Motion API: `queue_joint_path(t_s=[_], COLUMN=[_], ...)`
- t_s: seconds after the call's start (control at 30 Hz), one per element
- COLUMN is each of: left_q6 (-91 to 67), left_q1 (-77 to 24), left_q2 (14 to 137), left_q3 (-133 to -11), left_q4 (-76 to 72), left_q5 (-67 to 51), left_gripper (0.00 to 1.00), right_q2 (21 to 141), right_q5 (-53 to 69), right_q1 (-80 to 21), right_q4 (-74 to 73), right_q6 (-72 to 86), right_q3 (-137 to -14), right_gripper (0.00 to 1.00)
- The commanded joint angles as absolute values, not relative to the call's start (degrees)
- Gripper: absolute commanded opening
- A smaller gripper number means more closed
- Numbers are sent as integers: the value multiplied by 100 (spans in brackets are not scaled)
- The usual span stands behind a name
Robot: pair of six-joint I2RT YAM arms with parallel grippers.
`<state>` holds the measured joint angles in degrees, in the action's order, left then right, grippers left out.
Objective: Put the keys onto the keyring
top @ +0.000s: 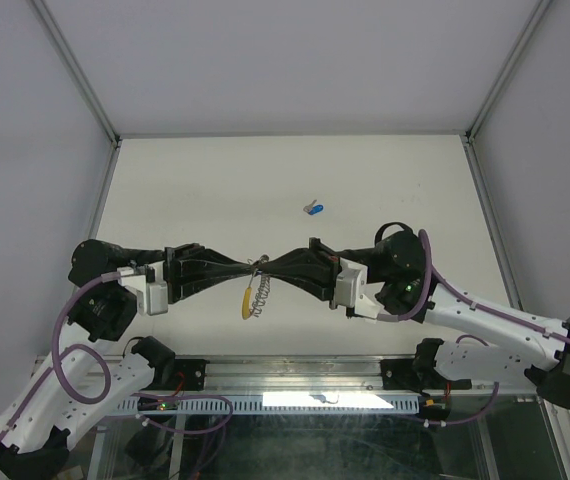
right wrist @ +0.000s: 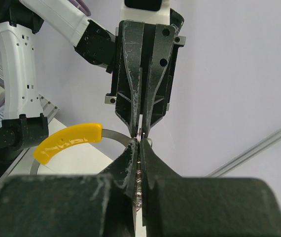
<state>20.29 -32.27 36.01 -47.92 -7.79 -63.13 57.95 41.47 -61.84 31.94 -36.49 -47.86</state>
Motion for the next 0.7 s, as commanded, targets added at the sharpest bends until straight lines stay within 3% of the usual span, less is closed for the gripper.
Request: queue_joint_path(t_s=[0.0, 0.67], left_q6=[1976, 1967], left_q1=[-3252, -3252], left_q2=[3629, 3718], left_q3=[-4762, -4743], left_q4=[-969, -978], left_q5=[-6484, -6530], left_gripper=[6, 9], right_q2=[5808, 5898], right_q5=[4166, 4193], right_q1=[-6244, -6328], right_q4=[3731, 3823], right_q6=[-3621, -3604], right_q3=[-4989, -5005], right_gripper=[0, 0])
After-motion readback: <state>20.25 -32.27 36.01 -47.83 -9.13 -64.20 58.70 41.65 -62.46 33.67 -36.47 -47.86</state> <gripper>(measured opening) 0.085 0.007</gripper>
